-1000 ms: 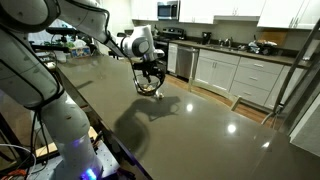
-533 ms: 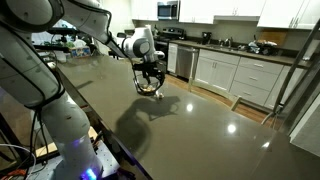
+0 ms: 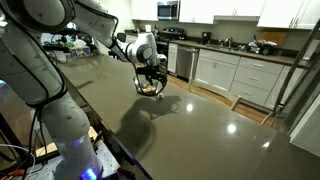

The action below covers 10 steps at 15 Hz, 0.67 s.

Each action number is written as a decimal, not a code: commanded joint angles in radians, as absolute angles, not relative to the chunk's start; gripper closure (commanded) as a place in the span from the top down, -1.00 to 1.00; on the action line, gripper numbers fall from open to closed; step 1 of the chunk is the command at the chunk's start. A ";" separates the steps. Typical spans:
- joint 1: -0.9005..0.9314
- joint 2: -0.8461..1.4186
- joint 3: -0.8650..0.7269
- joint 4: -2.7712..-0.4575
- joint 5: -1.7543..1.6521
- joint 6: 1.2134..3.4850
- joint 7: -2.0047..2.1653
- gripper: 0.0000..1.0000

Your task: Pick up the all candy from the table and put them in the black basket.

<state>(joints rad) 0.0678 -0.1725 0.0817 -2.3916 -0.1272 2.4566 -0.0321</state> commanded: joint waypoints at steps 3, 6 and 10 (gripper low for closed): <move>0.061 -0.110 0.065 -2.344 -0.125 2.445 -0.050 1.00; 0.060 -0.092 0.058 -2.333 -0.126 2.452 -0.045 1.00; 0.052 -0.058 0.052 -2.315 -0.149 2.445 -0.015 1.00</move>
<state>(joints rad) 0.0665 -0.0978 0.0530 -2.3510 -0.1269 2.4568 -0.0325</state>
